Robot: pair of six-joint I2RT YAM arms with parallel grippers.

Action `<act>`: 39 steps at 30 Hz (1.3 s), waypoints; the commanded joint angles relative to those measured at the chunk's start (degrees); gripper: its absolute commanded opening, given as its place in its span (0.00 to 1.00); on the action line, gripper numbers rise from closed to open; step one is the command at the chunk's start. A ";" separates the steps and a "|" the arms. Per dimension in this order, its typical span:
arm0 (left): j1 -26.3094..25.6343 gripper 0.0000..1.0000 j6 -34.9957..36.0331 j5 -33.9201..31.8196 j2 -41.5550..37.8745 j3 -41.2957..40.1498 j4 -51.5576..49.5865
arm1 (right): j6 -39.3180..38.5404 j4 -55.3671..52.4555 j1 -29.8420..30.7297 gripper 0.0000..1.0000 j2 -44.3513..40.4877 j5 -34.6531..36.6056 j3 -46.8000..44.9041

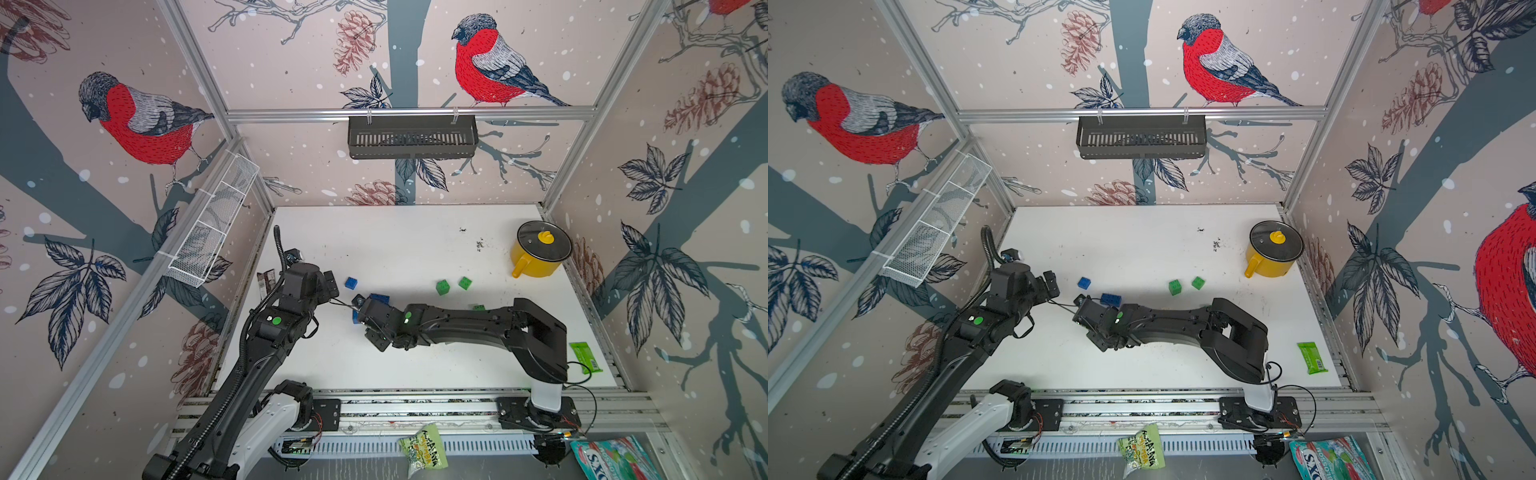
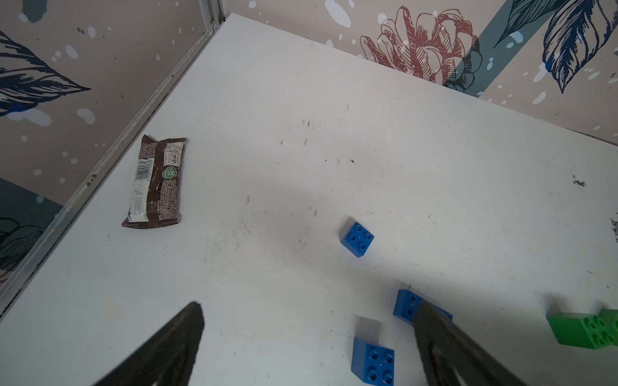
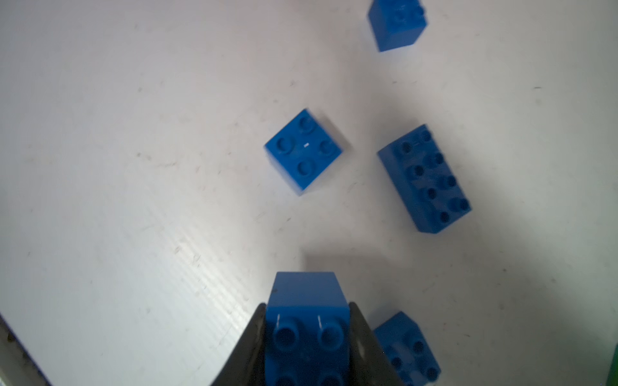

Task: Assemble the letter h with lego
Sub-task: Pick up the lego brick from the center of the board, then place the lego brick at the center of the board.

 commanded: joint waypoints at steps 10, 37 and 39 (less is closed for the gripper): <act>0.05 0.98 0.12 -0.90 0.26 -0.17 1.45 | 20.26 -3.14 -5.47 0.28 2.62 0.92 3.08; 0.00 0.98 0.24 -0.28 0.64 -0.19 1.32 | 31.77 -5.81 -4.53 0.28 6.41 3.82 3.97; -0.06 0.98 0.35 -0.20 0.73 -0.22 1.30 | 32.11 -6.01 -4.51 0.30 6.70 4.11 4.29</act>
